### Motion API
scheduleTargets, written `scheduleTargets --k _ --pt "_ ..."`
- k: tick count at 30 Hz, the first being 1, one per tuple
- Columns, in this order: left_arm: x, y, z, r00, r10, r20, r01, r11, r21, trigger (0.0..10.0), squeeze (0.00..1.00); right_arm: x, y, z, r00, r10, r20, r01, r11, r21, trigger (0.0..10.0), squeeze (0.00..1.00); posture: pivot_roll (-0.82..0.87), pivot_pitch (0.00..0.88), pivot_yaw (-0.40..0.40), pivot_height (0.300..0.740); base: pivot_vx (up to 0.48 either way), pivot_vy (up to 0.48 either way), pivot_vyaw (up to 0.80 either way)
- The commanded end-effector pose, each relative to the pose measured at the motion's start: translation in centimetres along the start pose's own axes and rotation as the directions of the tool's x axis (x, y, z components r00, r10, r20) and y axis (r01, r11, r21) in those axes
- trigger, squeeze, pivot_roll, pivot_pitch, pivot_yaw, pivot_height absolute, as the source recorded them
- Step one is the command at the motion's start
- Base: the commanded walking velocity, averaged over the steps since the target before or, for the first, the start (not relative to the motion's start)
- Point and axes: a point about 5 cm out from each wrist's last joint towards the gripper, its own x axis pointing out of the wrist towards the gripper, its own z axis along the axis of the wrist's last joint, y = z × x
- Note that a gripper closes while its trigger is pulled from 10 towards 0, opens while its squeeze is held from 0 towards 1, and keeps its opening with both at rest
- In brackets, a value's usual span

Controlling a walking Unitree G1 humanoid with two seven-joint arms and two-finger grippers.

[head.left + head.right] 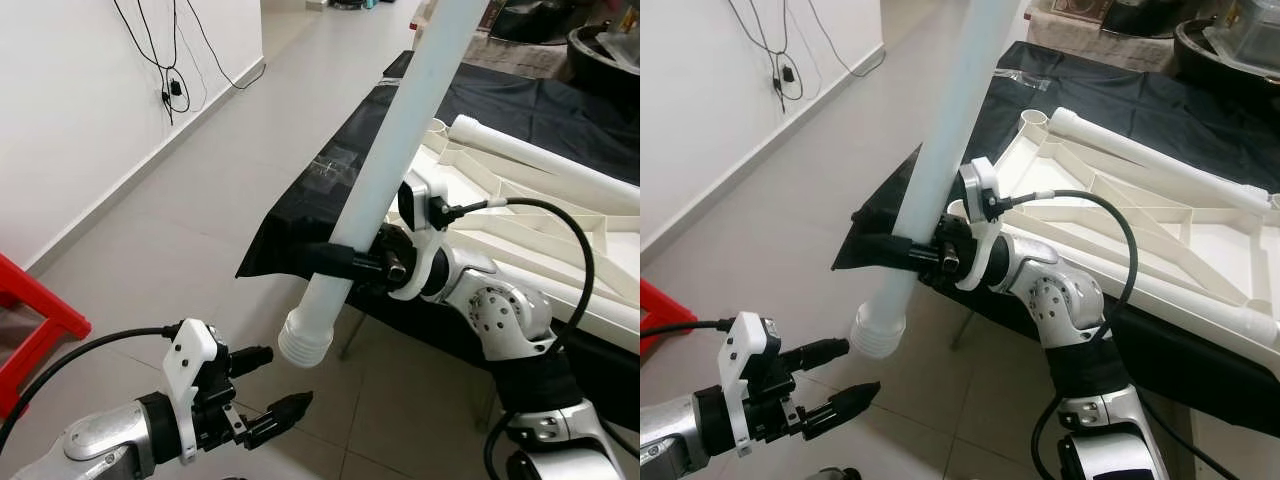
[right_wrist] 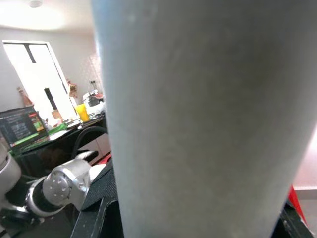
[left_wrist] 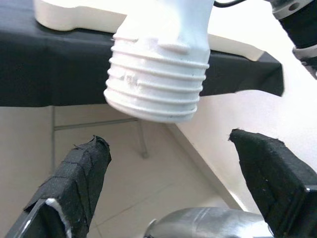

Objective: Building children table

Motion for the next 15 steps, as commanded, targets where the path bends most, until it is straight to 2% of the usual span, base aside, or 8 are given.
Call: scheduleTargets --k 1,15 --pt "-0.1 0.0 0.0 1.000 -0.014 -0.016 0.014 1.000 0.018 10.0 0.00 0.0 0.5 -0.2 0.999 0.033 -0.011 -0.033 0.999 0.000 10.0 0.00 0.09 0.139 -0.068 0.740 0.000 0.000 0.00" --pt "-0.2 1.0 0.3 1.000 -0.006 -0.026 0.007 1.000 0.030 10.0 0.00 0.4 1.9 -0.9 0.993 0.113 -0.019 -0.112 0.992 0.050 10.0 0.00 0.09 0.138 -0.065 0.740 0.000 0.000 0.00"
